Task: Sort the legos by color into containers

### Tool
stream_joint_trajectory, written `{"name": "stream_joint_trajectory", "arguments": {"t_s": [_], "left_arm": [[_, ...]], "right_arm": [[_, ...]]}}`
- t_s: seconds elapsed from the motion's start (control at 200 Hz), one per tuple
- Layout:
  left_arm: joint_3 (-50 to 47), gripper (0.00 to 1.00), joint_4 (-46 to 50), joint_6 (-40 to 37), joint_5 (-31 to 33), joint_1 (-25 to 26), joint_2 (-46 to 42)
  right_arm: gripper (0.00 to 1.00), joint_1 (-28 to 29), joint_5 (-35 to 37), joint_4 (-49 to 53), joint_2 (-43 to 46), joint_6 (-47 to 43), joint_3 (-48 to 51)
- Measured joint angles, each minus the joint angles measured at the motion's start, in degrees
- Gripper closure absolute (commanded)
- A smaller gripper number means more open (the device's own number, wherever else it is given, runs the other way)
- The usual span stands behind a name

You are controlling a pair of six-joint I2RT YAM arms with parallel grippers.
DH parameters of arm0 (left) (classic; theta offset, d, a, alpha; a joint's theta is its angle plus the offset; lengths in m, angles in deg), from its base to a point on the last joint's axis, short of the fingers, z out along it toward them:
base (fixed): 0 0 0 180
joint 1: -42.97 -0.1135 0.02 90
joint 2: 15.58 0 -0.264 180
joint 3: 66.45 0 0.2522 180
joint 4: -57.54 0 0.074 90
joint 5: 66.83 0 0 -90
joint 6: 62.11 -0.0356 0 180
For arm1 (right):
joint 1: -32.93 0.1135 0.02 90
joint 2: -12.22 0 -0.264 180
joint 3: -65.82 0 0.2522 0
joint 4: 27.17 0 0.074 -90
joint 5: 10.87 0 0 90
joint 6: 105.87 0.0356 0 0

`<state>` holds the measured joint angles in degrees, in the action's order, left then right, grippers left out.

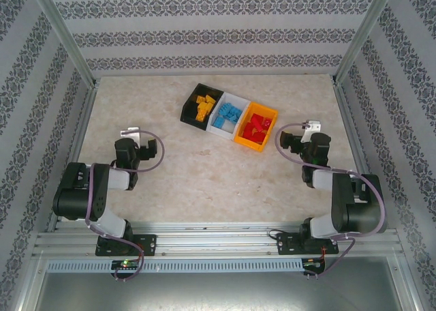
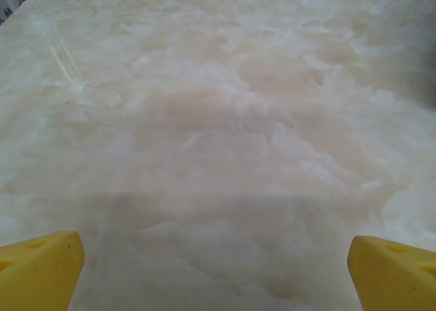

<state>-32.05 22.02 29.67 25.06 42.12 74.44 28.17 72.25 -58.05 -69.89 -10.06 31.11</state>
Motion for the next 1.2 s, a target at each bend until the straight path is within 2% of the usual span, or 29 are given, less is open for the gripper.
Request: {"name": "stream_joint_trajectory", "arguments": {"t_s": [0.17, 0.35, 0.635, 1.199], "left_arm": [[-1.99, 0.00, -5.20, 0.15, 0.31, -0.02, 0.15], [-1.99, 0.00, -6.71, 0.15, 1.05, -0.02, 0.15], [-0.90, 0.00, -6.62, 0.15, 1.33, -0.02, 0.15], [-0.74, 0.00, -6.62, 0.15, 1.33, 0.02, 0.15]], "right_arm": [[0.02, 0.04, 2.16, -6.86, 0.35, 0.04, 5.84], [0.02, 0.55, 3.63, -12.61, -2.47, -0.02, 6.25], [0.02, 3.15, 3.87, -8.00, -4.44, -1.73, -0.37], [0.02, 4.17, 5.62, -6.27, -4.44, -3.17, -0.59]]}}
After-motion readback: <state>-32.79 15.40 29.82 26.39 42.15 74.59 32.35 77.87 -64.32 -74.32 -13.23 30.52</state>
